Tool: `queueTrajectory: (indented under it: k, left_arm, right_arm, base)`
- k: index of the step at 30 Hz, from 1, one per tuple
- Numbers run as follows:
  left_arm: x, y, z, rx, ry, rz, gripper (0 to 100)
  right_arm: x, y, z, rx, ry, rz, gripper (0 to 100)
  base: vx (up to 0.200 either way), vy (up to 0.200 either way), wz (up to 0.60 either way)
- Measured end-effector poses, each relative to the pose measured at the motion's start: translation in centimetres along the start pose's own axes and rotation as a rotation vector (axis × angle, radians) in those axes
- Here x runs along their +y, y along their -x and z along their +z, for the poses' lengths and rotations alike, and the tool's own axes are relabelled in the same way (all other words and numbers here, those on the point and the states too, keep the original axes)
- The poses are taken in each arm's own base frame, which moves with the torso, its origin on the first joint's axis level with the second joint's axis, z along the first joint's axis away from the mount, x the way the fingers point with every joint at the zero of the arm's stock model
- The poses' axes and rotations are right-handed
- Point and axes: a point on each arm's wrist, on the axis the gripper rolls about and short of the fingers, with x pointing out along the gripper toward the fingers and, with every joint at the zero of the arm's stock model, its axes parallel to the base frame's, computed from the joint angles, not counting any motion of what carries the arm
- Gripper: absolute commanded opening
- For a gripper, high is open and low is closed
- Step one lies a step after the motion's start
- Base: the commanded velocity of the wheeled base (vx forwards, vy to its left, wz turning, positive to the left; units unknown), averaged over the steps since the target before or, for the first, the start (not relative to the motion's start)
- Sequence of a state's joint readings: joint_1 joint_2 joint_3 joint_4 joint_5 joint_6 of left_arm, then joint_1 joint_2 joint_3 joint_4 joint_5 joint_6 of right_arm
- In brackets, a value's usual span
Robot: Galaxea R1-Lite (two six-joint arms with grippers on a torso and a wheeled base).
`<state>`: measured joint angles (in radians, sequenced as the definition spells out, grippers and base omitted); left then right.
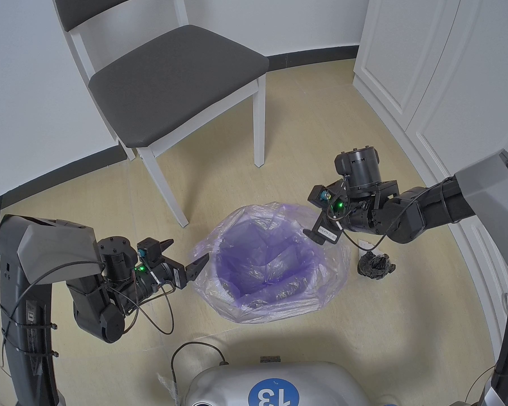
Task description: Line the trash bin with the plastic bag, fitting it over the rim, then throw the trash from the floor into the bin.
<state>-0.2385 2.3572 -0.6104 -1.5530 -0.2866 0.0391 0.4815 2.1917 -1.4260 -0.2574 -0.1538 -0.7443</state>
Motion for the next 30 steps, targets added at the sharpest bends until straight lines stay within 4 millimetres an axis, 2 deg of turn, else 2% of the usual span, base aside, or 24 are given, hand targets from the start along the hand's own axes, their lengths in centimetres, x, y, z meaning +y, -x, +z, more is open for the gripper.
queueTrajectory:
  k: [3, 11, 21, 30]
  left_arm:
    - [0.1, 0.0, -0.4, 0.010, -0.004, 0.002, 100]
    - [0.8, -0.5, -1.1, 0.020, -0.022, 0.022, 100]
    - [1.4, -1.4, -1.1, -0.007, -0.016, 0.037, 100]
    - [1.8, -2.1, -1.1, -0.025, -0.017, 0.082, 100]
  right_arm:
    - [-0.7, -0.3, -0.4, -0.002, -0.012, -0.023, 100]
    - [-0.8, -1.5, -1.3, 0.003, -0.024, -0.041, 100]
    - [-1.6, -4.1, -1.9, -0.019, -0.047, -0.097, 100]
    - [-1.4, -5.6, -2.6, -0.005, -0.052, -0.098, 100]
  base:
    - [0.000, 0.000, 0.00]
    - [0.000, 0.000, 0.00]
    - [0.000, 0.000, 0.00]
    - [0.000, 0.000, 0.00]
